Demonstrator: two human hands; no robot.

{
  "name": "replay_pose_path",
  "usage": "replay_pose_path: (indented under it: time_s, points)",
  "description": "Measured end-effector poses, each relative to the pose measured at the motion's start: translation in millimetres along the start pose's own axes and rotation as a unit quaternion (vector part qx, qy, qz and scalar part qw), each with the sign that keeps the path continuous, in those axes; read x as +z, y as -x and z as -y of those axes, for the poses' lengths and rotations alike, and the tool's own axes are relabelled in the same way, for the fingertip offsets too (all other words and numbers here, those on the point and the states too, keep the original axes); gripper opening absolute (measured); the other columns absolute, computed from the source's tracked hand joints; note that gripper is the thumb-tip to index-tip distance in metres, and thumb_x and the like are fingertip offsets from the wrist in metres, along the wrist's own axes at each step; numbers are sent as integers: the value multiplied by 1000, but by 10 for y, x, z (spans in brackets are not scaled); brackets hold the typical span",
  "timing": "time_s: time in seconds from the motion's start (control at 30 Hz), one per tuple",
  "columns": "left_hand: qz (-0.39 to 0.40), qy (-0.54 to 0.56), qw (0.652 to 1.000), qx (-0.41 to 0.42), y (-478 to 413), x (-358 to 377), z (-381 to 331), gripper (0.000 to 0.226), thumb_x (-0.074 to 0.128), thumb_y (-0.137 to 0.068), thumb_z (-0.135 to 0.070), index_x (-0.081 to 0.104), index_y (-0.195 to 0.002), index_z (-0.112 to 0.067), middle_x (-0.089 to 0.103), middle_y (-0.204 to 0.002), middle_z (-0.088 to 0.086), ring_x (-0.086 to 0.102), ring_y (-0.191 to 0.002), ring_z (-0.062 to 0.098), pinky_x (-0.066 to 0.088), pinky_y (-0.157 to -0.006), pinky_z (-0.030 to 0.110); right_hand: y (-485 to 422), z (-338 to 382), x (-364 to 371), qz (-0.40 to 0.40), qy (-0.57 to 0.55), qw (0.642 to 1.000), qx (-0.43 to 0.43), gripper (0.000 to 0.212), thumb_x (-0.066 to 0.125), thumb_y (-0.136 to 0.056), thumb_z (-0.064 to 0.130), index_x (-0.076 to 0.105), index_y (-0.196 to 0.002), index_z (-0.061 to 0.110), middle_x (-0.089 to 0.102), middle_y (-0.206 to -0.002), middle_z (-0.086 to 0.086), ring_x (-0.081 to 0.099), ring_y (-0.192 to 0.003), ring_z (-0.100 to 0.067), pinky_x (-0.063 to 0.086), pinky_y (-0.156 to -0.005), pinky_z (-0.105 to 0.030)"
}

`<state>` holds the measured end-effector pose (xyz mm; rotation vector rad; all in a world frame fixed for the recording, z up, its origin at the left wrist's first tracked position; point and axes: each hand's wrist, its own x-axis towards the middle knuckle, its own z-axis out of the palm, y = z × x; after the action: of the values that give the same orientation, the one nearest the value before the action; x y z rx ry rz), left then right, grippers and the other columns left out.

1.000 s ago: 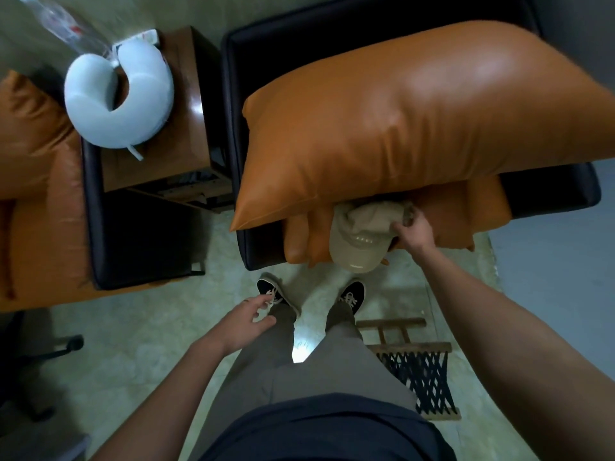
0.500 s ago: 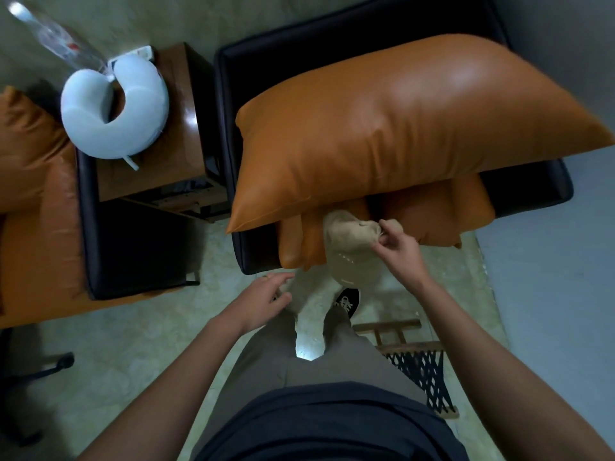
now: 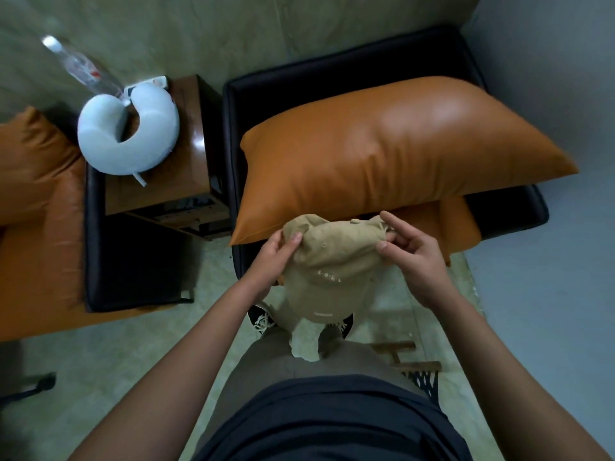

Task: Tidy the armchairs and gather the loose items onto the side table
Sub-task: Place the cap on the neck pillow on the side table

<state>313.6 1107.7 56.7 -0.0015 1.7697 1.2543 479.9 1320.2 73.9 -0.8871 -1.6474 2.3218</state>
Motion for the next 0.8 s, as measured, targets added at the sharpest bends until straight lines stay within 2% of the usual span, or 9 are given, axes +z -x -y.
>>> replay_pose_path:
  time_s: [0.1,0.2,0.3,0.37,0.47,0.57,0.63,0.7,0.8]
  points:
    - [-29,132,990,32,105,-11,-24,45,68,-91,-27,59,-133,-15,69,-123,8,65,-116,26,50,-102,44,-35,62,93,-11,-26,1000,-7,59,69,-88,0,52,-143,13,64,-88,1,61,-87,-17,55,-81,-33]
    - [-79,191,976,76,256,-92,-55,57,65,-92,-5,47,-144,-17,65,-127,9,65,-117,21,52,-100,37,-86,69,279,-34,-69,997,-12,64,74,-84,4,52,-141,23,58,-94,1,59,-88,-16,55,-78,-30]
    - [-126,209,962,123,436,-241,-84,76,62,-91,3,32,-153,-29,60,-131,9,64,-118,18,53,-97,32,-145,77,572,-54,-151,986,43,70,78,-77,16,49,-139,29,55,-121,-3,62,-110,-20,57,-90,-36]
    - [-143,225,952,154,563,-369,-88,81,59,-91,7,28,-154,-34,63,-126,11,65,-116,22,55,-93,33,-191,77,786,-42,-189,976,94,63,72,-85,11,46,-140,29,56,-134,-9,62,-120,-25,54,-98,-43]
    - [-166,259,936,172,741,-614,-82,81,55,-92,11,28,-154,-34,65,-124,11,66,-113,24,56,-89,34,-261,72,1096,17,-229,959,165,62,67,-91,13,40,-146,23,64,-131,-13,63,-120,-26,51,-100,-42]
    - [-187,310,917,169,891,-931,-61,79,54,-91,12,31,-152,-33,63,-125,13,65,-113,28,56,-89,38,-263,134,1410,104,-260,932,230,58,63,-95,26,44,-147,11,54,-145,-15,48,-137,-31,43,-112,-43]
    - [-194,338,906,162,992,-1165,-45,78,48,-90,15,34,-151,-32,62,-119,16,66,-106,27,57,-88,37,-245,150,1635,140,-266,921,248,49,59,-96,27,50,-143,16,58,-142,-13,53,-134,-29,40,-114,-45]
    - [-199,366,895,159,1093,-1427,-17,79,42,-87,17,37,-149,-32,64,-116,17,64,-100,26,56,-87,36,-245,149,1865,151,-245,930,228,46,57,-95,21,53,-141,27,66,-131,-10,62,-120,-27,43,-110,-45]
    - [-200,401,879,165,1250,-1899,59,76,43,-86,15,41,-146,-31,64,-118,16,59,-104,28,50,-95,41,-274,109,2214,146,-266,934,191,54,57,-94,9,49,-144,31,63,-130,-13,58,-119,-30,30,-119,-48]
